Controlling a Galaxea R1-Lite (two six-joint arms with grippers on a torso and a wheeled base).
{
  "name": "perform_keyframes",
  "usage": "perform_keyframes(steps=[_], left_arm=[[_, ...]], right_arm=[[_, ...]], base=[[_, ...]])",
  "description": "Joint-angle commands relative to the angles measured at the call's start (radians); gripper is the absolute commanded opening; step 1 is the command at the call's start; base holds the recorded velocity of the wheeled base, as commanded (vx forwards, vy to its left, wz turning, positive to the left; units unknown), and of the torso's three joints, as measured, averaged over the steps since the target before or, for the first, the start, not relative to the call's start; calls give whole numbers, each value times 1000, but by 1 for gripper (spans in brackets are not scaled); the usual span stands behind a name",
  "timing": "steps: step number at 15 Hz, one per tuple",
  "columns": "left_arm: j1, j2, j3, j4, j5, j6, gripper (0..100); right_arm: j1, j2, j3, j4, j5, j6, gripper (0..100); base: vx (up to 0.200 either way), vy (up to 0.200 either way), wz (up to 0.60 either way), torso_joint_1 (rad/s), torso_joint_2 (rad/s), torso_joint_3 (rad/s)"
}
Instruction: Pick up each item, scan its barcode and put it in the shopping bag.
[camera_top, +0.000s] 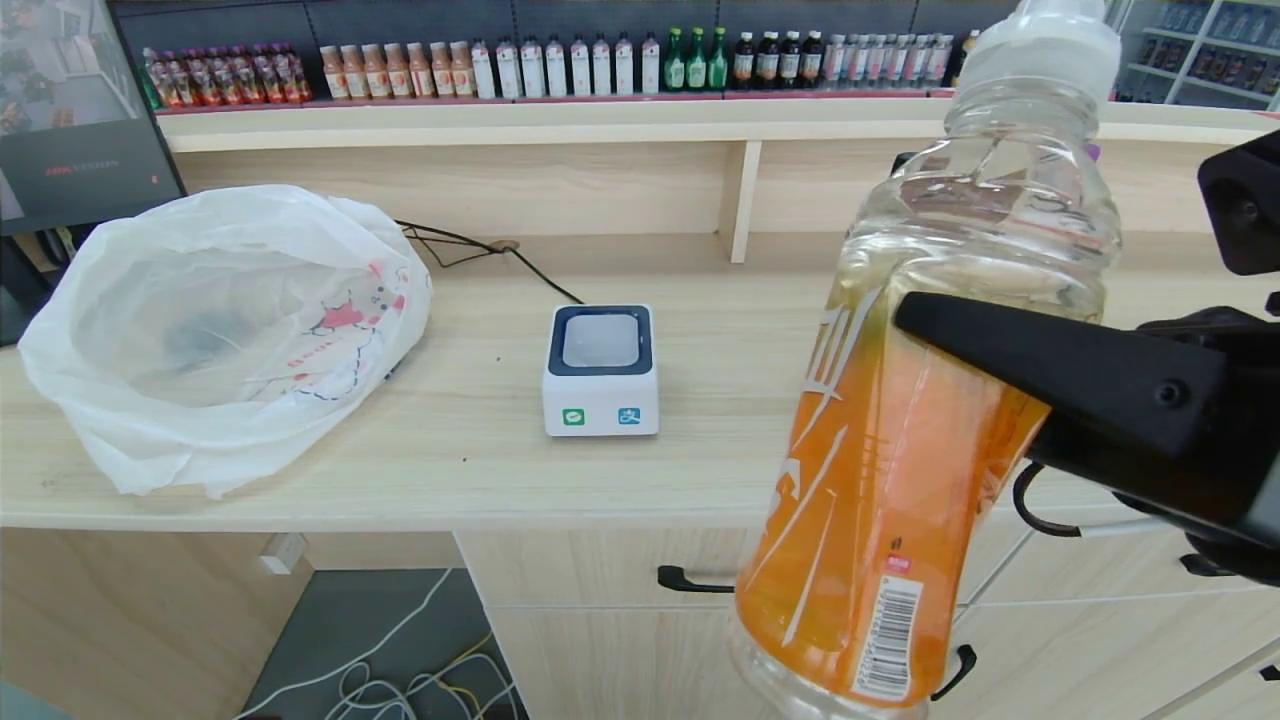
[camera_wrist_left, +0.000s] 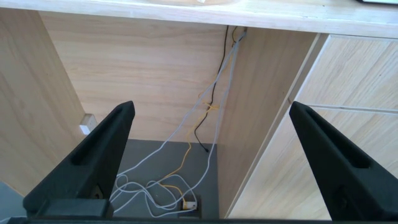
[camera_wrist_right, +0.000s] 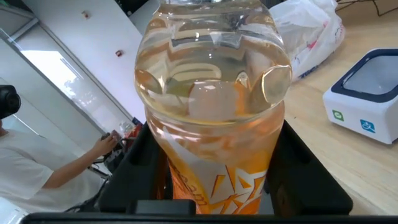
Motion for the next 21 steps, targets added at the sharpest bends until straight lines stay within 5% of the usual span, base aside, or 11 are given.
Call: perform_keyframes(steps=[1,21], left_arm=[[0,0,0,-1,-1,0,100],[0,0,0,-1,1,0,100]], right_arm=[[5,45,-20,0,-2,-1,0],[54,81,-106,3,-49,-16,0]], base=[[0,0,0,0,0,0],[0,0,0,0,0,0]])
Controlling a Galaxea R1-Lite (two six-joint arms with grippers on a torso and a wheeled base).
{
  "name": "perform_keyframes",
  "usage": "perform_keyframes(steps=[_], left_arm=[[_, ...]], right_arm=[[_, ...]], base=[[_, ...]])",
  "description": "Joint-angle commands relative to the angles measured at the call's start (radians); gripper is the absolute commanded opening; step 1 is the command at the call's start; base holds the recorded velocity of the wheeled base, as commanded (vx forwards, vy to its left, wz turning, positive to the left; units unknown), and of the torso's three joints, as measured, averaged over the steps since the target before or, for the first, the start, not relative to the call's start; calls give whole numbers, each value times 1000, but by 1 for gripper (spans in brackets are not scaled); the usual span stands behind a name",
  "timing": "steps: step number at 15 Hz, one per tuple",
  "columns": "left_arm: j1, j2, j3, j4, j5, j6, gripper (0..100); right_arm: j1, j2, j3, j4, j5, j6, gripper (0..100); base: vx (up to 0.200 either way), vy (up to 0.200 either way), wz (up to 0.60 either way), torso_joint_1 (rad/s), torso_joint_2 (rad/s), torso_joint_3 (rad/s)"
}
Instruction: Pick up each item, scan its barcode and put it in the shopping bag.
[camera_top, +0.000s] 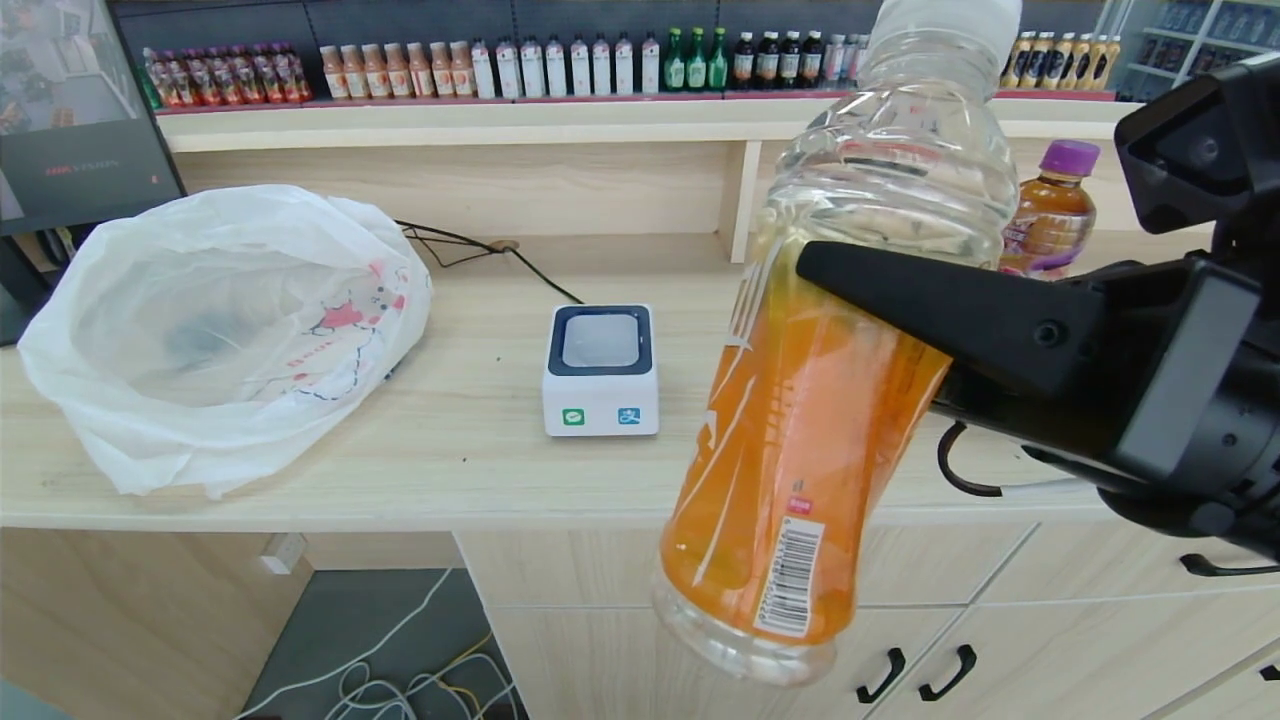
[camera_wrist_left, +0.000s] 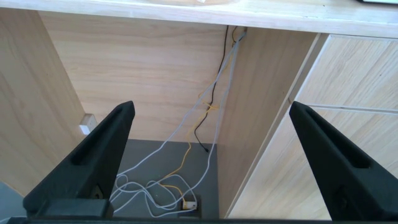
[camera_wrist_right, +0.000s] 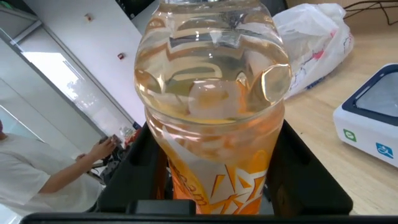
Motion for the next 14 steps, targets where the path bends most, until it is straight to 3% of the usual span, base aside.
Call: perform_keyframes(steps=[1,5,9,12,14], left_arm=[[0,0,0,-1,0,0,100],[0,0,0,-1,1,0,100],[0,0,0,-1,1,0,100],[0,0,0,-1,0,0,100],[0,0,0,-1,1,0,100]], right_arm=[[-2,-15,8,1,-1,-10,0],[-8,-63,28,4,-22,-108,0],[-15,-155,129,10,-168,-296,0],[-123,-228,201,13,-189,-411,0],[-132,-313,276,13,-192,-431,0]], base=[[0,0,0,0,0,0],[0,0,0,0,0,0],[0,0,0,0,0,0],[0,0,0,0,0,0],[0,0,0,0,0,0]])
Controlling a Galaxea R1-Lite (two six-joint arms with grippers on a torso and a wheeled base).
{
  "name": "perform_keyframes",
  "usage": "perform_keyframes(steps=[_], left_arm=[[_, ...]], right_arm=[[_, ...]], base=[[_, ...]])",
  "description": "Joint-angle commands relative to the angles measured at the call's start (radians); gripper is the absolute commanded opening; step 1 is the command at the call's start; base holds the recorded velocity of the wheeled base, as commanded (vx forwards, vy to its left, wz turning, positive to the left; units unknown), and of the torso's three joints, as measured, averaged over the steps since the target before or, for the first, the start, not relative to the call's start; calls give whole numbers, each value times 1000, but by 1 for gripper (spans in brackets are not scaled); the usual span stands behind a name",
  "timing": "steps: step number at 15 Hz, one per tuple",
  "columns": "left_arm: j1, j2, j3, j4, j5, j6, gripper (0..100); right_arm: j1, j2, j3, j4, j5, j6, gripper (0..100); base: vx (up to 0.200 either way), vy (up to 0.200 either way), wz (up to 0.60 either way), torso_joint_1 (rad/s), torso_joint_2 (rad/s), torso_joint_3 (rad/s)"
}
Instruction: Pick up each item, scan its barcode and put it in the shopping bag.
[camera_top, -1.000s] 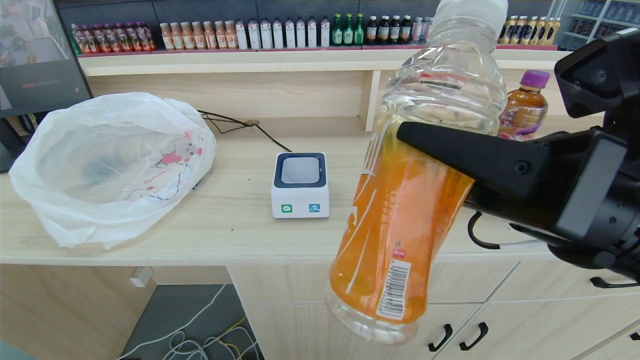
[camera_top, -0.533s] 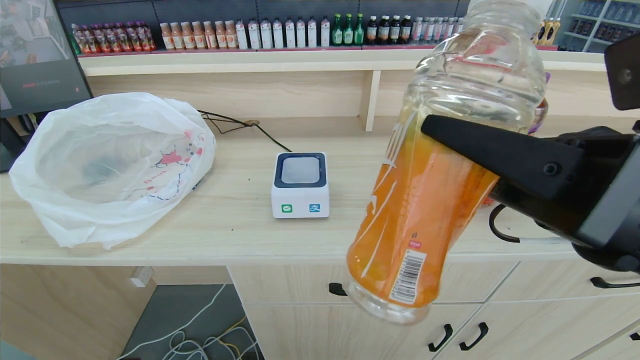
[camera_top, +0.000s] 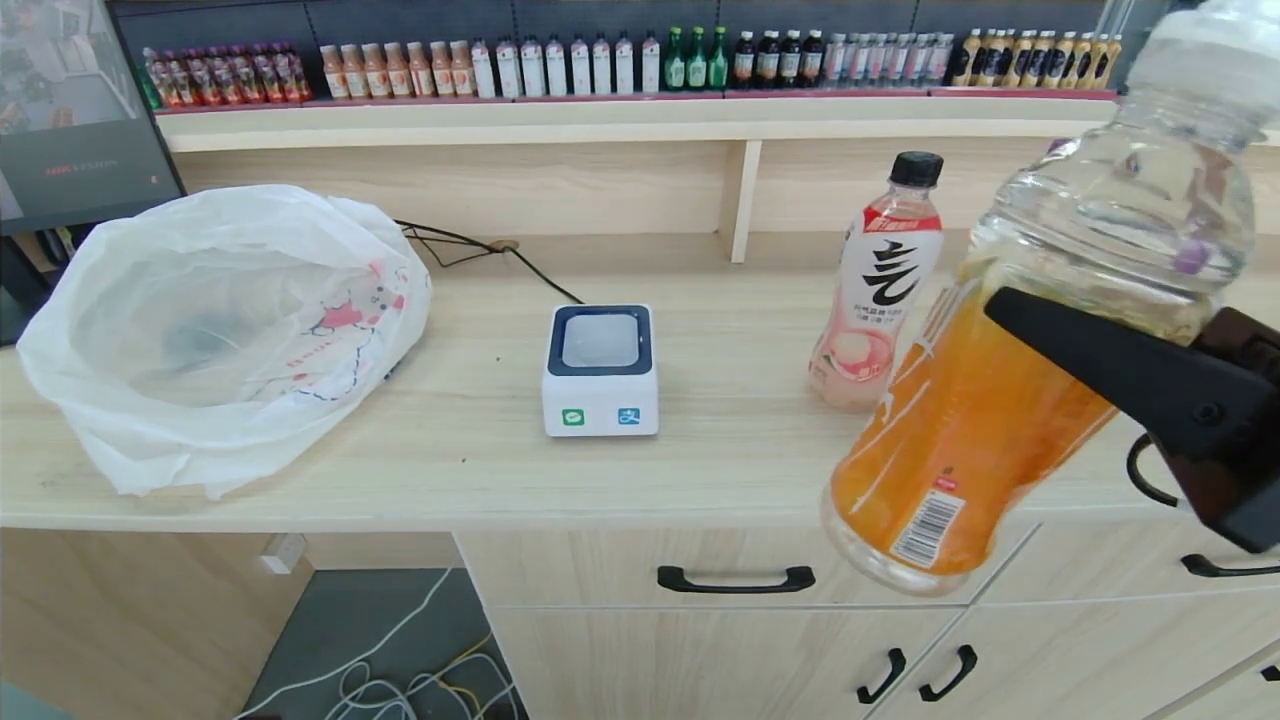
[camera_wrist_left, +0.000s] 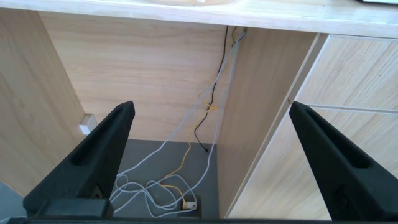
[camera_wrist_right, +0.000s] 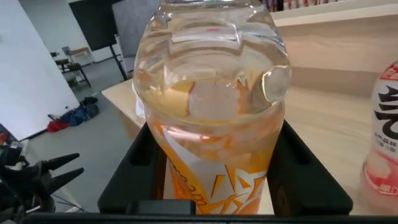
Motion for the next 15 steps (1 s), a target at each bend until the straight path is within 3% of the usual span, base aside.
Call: perform_keyframes(steps=[1,4,9,15], left_arm=[[0,0,0,0,-1,0,100],[0,0,0,1,1,0,100],[0,0,0,0,1,0,100],[-2,0,0,1,1,3,100]], right_arm=[[-18,-128,91,0,-1,-45,0],[-21,-172,166,5,-50,-132,0],[-41,-183,167,3,-297,-169,0],[-49,-162,157,5,-308,-165,0]], base=[[0,0,0,0,0,0],[0,0,0,0,0,0],[0,0,0,0,0,0],[0,0,0,0,0,0]])
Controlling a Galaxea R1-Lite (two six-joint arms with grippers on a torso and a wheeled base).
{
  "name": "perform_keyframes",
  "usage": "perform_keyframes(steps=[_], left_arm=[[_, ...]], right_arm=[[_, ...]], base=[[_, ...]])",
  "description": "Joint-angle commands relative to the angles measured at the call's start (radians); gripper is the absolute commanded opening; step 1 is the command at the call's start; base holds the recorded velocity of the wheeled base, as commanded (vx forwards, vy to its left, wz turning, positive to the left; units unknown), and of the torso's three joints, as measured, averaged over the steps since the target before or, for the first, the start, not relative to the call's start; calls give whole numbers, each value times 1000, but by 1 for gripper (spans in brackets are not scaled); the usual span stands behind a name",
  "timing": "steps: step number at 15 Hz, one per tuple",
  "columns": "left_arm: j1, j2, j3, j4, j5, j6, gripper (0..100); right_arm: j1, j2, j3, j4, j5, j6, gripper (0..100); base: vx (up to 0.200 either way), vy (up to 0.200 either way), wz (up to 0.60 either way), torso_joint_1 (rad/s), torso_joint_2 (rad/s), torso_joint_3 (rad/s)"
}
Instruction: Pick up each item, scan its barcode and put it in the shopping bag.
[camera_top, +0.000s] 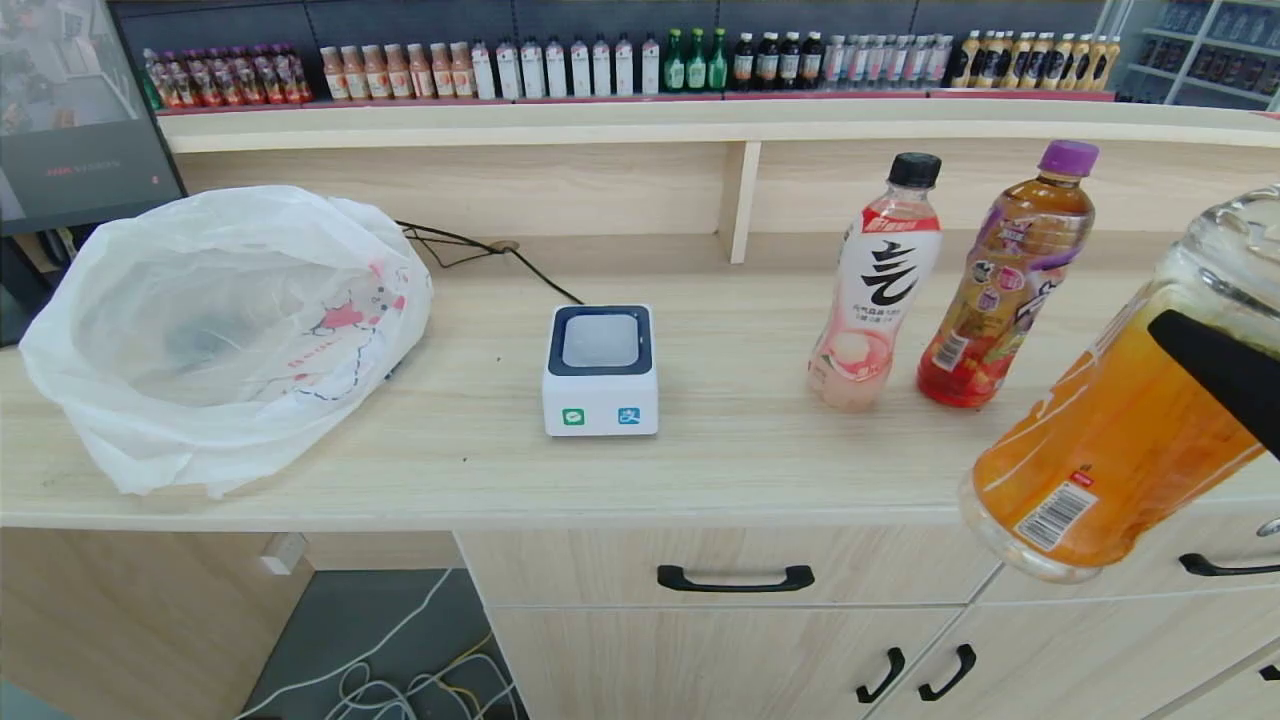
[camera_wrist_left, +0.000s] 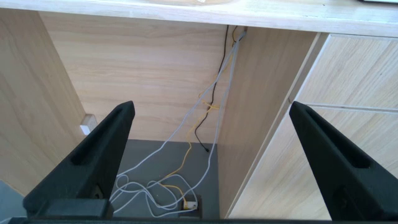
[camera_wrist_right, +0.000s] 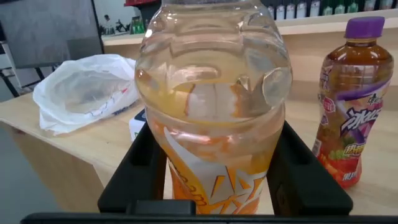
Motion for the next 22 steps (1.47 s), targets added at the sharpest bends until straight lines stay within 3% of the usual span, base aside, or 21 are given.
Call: perform_keyframes(steps=[1,4,6,12,22], left_arm=[[0,0,0,0,1,0,100],[0,0,0,0,1,1,100],[0,0,0,0,1,-3,100],[1,0,0,0,1,-11,100],[1,0,0,0,1,-8,100]], right_arm=[[-1,18,17,0,1,3,0],[-15,52,-5,0,-5,1,0],[-89,90,-48,0,-2,-28,0],[-92,122,-77,-1,-5,-109,0],[-90,131,-95,0,4,-106,0]], base=[[0,0,0,0,0,0],[0,0,0,0,0,0],[0,200,0,7,2,2],[0,200,0,4,2,5],[0,200,0,0,2,3]])
